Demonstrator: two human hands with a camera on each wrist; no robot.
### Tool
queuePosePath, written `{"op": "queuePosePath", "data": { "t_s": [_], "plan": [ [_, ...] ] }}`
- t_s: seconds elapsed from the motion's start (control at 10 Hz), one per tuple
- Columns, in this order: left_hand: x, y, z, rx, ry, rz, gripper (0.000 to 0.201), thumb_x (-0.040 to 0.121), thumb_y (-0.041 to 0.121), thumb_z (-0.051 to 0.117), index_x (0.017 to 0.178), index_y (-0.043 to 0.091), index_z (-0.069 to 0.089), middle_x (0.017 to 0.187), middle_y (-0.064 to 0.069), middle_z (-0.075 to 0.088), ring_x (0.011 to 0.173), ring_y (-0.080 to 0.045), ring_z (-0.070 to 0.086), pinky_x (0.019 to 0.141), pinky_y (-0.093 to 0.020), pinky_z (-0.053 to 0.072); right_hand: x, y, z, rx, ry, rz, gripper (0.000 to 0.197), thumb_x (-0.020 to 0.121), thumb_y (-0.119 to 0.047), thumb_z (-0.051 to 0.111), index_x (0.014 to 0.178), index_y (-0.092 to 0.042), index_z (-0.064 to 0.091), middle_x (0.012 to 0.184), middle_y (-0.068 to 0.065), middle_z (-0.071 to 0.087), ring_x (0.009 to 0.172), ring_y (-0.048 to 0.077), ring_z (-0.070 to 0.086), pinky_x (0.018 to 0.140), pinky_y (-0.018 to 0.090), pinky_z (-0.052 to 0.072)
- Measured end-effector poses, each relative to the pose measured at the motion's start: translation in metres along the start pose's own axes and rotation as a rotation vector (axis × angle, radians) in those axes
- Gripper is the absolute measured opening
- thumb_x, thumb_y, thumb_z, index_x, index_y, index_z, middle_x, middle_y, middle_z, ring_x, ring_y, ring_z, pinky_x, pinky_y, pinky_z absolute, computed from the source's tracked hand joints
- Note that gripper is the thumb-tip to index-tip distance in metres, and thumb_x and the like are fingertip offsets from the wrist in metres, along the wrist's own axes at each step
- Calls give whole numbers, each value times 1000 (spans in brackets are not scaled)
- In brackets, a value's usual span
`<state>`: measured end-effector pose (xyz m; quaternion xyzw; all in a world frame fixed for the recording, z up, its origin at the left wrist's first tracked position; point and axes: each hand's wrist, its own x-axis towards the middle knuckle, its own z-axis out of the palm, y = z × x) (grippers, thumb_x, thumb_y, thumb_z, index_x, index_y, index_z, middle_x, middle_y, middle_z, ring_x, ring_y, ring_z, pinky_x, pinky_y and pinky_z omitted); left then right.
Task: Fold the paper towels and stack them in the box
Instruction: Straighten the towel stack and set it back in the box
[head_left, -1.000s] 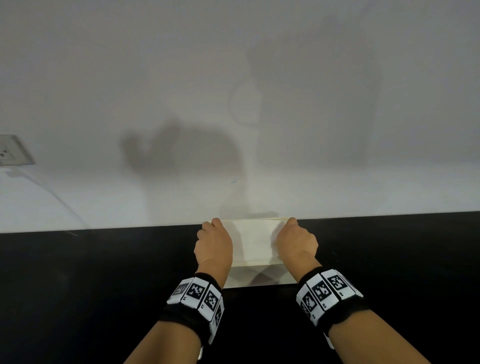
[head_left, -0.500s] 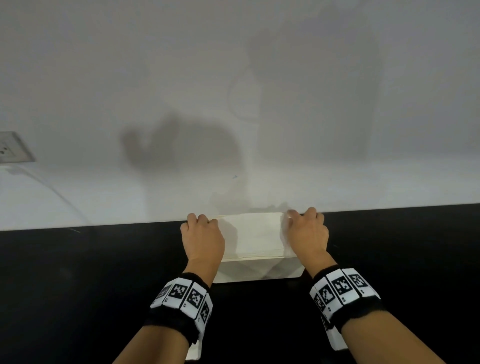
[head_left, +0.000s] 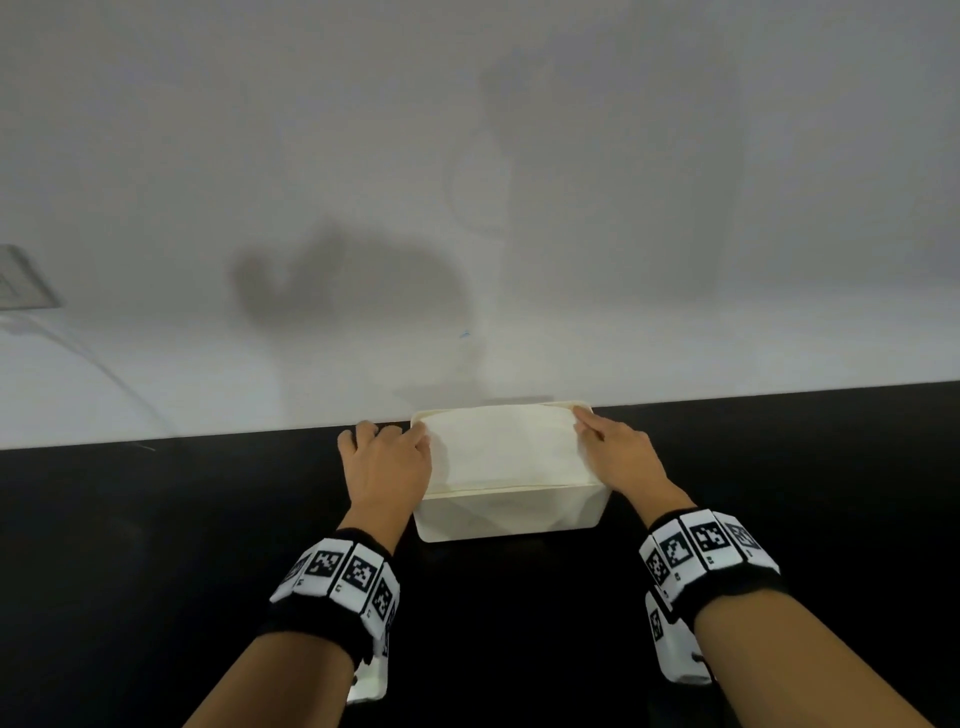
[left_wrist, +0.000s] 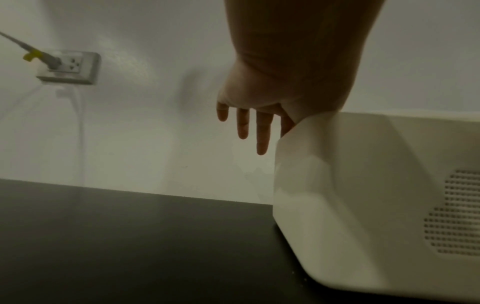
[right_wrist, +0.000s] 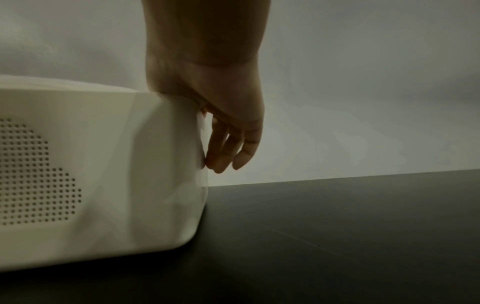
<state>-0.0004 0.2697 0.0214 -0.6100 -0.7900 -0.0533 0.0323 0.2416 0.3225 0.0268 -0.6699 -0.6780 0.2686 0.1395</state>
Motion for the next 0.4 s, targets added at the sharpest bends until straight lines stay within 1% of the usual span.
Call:
{"op": "queuePosePath", "data": {
  "t_s": [0.1,0.2,0.3,0.4],
  "plan": [
    [0,3,-10,95,-28,33,39,100,26,24,130,26,50,106,-1,66,115,-26,45,100,-40,31,-4,-2,-3,15,20,2,42,101,-35,26,141,-36,37,122,8,60,114,28,53,91,35,43],
    [-3,4,-25,153,-34,72,37,100,25,27,125,20,53,110,-2,63,114,-25,46,97,-37,34,-12,-10,-11,-1,25,3,42,101,-33,25,141,-27,37,127,13,57,118,31,50,93,37,41],
    [-3,0,-46,157,12,86,34,99,30,32,123,17,52,117,-3,59,115,-24,47,97,-36,35,-19,-16,-22,-32,30,10,47,102,-35,21,146,-20,26,130,18,54,119,34,50,95,41,42],
    [-14,-3,-70,121,82,61,32,98,26,33,117,17,56,114,-3,61,111,-22,49,95,-34,37,-30,-24,-38,-36,60,-3,52,102,-38,22,149,-17,19,137,18,48,125,34,46,101,42,39]
  ]
}}
